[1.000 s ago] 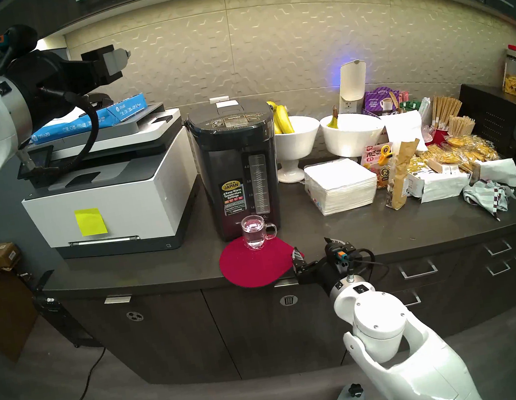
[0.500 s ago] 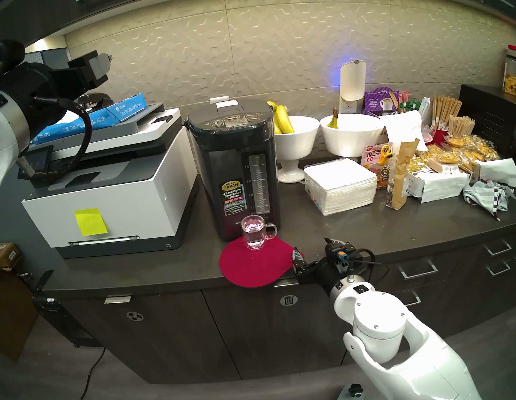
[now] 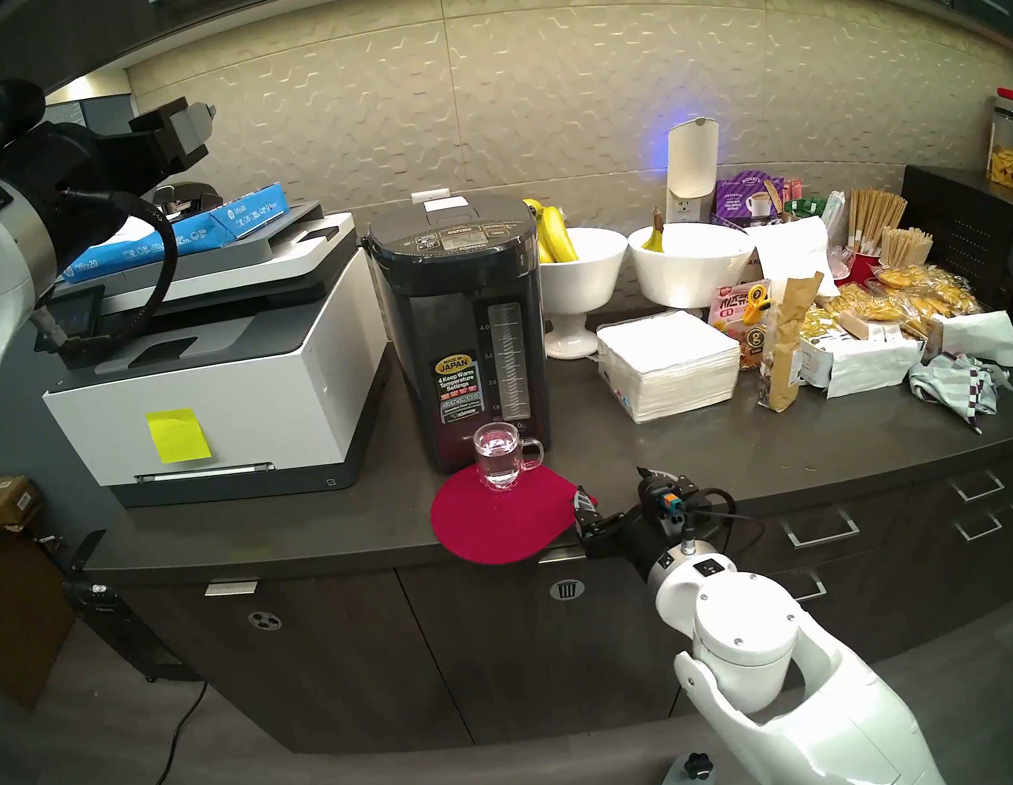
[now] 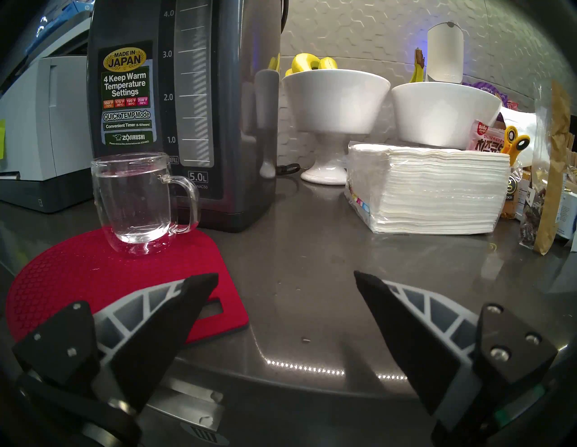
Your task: Press the water dispenser button and fill the cup
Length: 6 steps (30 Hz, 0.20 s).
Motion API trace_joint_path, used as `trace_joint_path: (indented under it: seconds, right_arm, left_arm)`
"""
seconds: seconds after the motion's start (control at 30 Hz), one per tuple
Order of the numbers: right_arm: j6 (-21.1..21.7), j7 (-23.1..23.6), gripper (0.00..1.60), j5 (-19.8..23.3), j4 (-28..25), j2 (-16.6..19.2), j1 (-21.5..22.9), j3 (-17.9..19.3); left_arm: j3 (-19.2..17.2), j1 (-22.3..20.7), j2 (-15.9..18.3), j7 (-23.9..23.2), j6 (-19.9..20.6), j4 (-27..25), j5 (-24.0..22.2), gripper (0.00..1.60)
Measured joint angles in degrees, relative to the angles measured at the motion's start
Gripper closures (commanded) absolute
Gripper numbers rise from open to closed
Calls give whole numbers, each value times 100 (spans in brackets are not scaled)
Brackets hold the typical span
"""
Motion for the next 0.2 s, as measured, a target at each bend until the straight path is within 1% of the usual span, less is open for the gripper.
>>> trace_joint_path:
  seconds: [0.2]
  right_arm:
    - [2, 3, 0, -3, 0, -4, -2, 3]
  left_arm:
    - [5, -1, 3, -25, -7, 0, 4, 0]
